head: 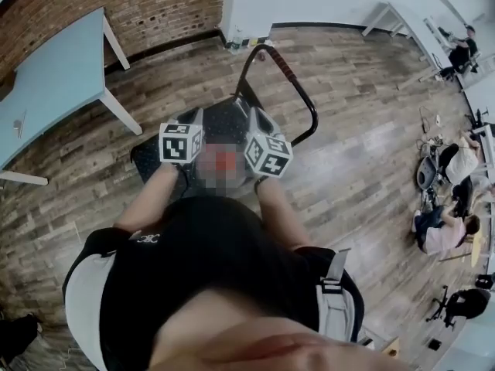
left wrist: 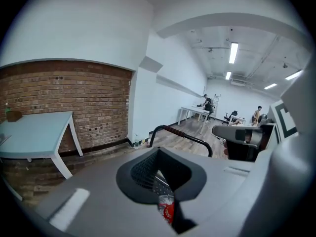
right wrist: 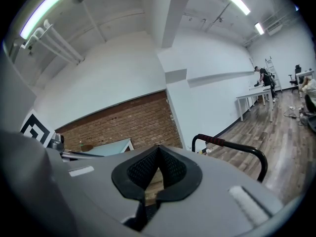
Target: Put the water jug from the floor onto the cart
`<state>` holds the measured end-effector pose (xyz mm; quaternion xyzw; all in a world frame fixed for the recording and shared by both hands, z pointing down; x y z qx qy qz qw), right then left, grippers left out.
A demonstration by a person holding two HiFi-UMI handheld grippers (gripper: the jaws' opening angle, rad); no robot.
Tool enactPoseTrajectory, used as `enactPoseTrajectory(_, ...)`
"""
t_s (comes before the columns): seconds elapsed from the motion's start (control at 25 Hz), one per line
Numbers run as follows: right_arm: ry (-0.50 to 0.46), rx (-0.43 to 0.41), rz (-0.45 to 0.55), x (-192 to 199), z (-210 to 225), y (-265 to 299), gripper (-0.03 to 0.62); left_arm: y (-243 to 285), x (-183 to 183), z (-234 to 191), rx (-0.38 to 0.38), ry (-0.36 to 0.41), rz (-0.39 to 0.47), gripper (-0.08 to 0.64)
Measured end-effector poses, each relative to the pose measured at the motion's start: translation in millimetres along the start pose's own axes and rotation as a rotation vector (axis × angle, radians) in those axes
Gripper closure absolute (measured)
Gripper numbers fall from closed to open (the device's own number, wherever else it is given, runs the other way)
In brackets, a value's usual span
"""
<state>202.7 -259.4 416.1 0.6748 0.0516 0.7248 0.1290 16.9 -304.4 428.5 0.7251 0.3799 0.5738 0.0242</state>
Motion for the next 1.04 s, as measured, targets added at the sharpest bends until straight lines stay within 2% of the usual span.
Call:
enactPoseTrajectory(0.32, 0.023, -0.018, 0.007, -10, 1, 2, 0.580, -8, -13, 0, -0.006, -0.015, 0.016, 0.560)
enactPoseTrajectory(0.72, 0.044, -0.065, -0.003, 0, -7, 0, 0.580, -10, -3, 0, 0.000, -0.010, -0.008, 0.560)
enactPoseTrajectory(1.04, 0.054, -0.069, -0.018, 7, -1, -2, 0.580, -5, 0, 5, 0.006, -0.014, -0.019, 0.560)
Point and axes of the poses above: the fingertips, and each gripper's own axes: y forward along the fingers, z to its right, x out of its underside, the point moved 5 cm from there along -y, backward along the fingers, and after that the axes turned 13 degrees about -y, right-handed, at the moved point
